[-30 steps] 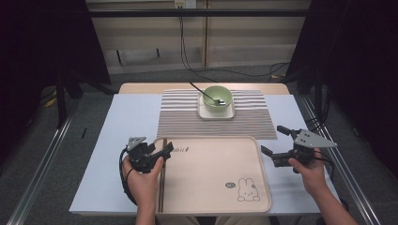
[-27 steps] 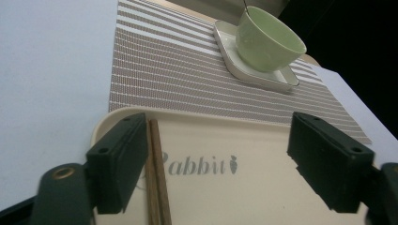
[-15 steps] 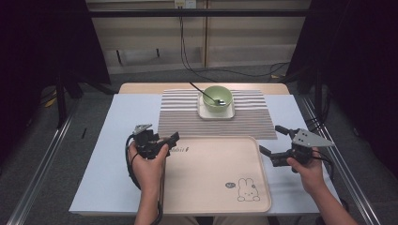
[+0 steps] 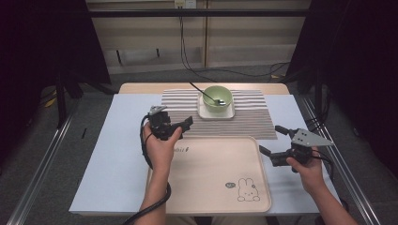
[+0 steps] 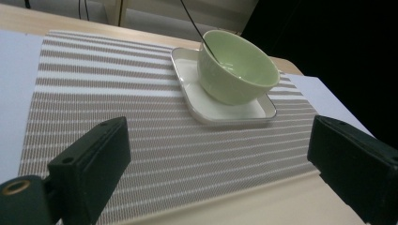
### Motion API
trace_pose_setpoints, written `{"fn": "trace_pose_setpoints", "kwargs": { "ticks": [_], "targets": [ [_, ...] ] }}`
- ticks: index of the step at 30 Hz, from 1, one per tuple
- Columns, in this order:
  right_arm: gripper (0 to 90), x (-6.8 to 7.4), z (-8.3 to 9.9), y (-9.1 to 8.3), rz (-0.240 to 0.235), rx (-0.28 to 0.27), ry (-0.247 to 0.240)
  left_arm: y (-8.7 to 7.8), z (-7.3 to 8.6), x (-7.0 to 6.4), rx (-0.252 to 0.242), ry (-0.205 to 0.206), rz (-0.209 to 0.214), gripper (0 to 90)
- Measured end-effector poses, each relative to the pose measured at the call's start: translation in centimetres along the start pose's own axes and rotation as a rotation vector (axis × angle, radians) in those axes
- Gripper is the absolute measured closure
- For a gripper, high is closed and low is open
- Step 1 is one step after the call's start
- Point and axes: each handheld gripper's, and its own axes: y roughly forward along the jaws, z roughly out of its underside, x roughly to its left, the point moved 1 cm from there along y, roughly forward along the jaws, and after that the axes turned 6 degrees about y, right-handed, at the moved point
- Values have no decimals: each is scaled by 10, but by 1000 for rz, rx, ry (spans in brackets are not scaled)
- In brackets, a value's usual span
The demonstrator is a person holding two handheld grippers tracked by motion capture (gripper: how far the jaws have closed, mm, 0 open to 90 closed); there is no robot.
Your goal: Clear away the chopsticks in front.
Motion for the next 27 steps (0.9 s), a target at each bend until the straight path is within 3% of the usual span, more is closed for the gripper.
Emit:
{"fn": "trace_pose_setpoints", "kwargs": {
  "ticks": [7,9,13,18,20,27],
  "targets": [
    [31,1,1,0,-6,6,7,22,-18,-2,-39,28,3,49],
    [30,2,1,0,-1,0,14,27,-22,-2,-52,18,11,47],
    [30,2,1,0,2,0,14,35,-30,-3,-52,31,14,47],
    [31,2,2,-1,-9,4,14,45,-37,-3,-68,19,23,47],
    [30,3,2,-1,-14,6,9,49,-38,-1,-72,-5,28,47],
    [31,3,1,-2,-6,0,15,65,-41,2,-76,-15,22,48]
  ]
}}
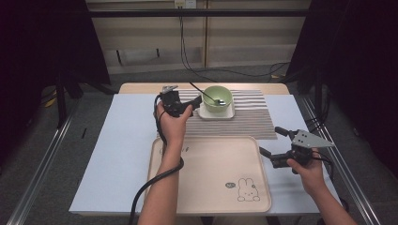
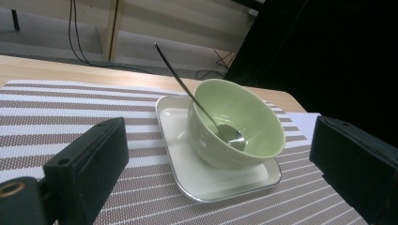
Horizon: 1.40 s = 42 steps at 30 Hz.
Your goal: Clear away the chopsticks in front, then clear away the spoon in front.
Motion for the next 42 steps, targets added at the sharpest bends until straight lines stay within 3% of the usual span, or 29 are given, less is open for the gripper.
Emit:
{"fn": "trace_pose_setpoints", "kwargs": {
  "ticks": [10,24,32,35,39,40,42],
  "targets": [
    [31,1,0,0,-3,3,0,16,-2,2,3,13,-3,46],
    [31,1,0,0,-9,1,-4,35,-3,8,-19,-29,-1,21],
    [31,1,0,0,-8,2,-11,51,-4,9,-43,-79,36,2],
    [31,1,0,0,-7,0,-6,54,-4,11,-48,-89,12,14],
    [31,1,-1,1,-5,-1,-7,57,-6,11,-56,-71,-9,61],
    [31,1,0,1,-6,1,-7,58,-6,11,-54,-68,-22,79],
    [31,1,0,1,-6,1,-4,61,-6,11,-56,-84,-8,164]
  ]
}}
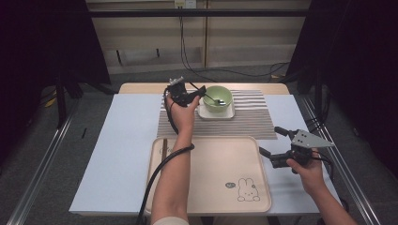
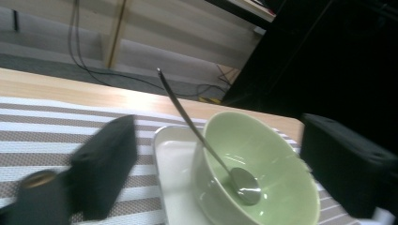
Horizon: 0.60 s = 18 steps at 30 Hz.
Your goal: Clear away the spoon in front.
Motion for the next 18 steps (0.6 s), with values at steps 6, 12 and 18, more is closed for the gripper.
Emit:
{"fn": "trace_pose_setpoints", "kwargs": {
  "ticks": [6,12,18],
  "targets": [
    [31,-1,0,0,0,-1,-1,5,4,3,13,7,-27,257],
    [31,-1,0,0,0,-2,-1,11,9,7,-5,3,-34,331],
    [31,0,0,0,2,-2,4,19,12,11,-4,-20,-43,407]
  ]
}}
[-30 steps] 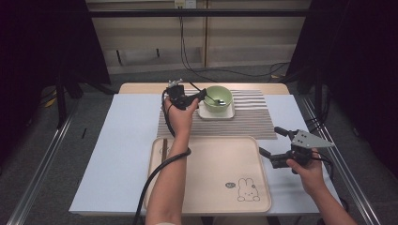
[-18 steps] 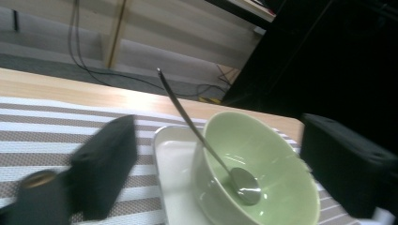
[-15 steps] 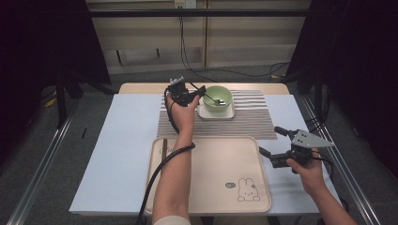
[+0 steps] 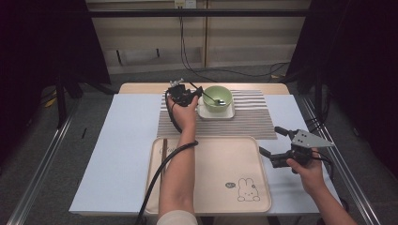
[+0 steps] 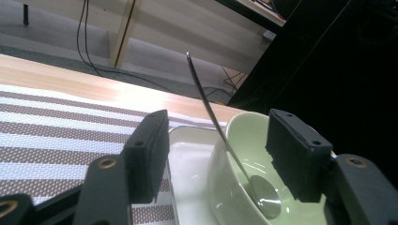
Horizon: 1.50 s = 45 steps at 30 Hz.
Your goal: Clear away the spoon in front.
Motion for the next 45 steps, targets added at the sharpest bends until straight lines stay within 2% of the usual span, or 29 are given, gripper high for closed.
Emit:
{"fn": "trace_pose_setpoints", "kwargs": {
  "ticks": [3,9,10,11,13,16,19,23,25,32,36,37,40,43,45],
  "targets": [
    [31,-1,0,0,0,4,-6,4,4,3,8,-3,-22,463],
    [31,-1,0,0,1,3,-16,12,9,5,-8,-21,-12,541],
    [31,-1,1,0,2,5,-15,12,10,5,-8,-21,-20,553],
    [31,-1,0,1,5,0,-14,13,10,5,-14,-17,-7,572],
    [31,-1,0,1,8,-2,-16,14,11,4,-19,-18,-18,608],
    [31,0,0,1,8,-4,-15,16,12,3,-25,-3,-8,642],
    [32,0,1,1,-1,6,-12,17,11,1,-37,-18,0,645],
    [31,0,0,1,4,2,-14,19,10,1,-33,-14,-8,647],
    [32,0,0,1,1,6,-10,21,10,1,-44,-33,-6,652],
    [32,-1,0,1,-2,9,-18,24,9,0,-61,-24,-16,697],
    [31,-1,0,1,1,6,-11,26,10,-1,-75,-37,-15,700],
    [31,-1,0,1,1,6,-14,27,10,-1,-80,-51,-16,707],
    [31,-1,0,0,1,7,-13,28,12,-1,-84,-37,-19,715],
    [31,-1,0,1,2,-1,-14,29,13,-2,-103,-60,-11,717],
    [31,-1,0,0,0,-1,-13,28,14,-2,-98,-43,-6,719]
  ]
}}
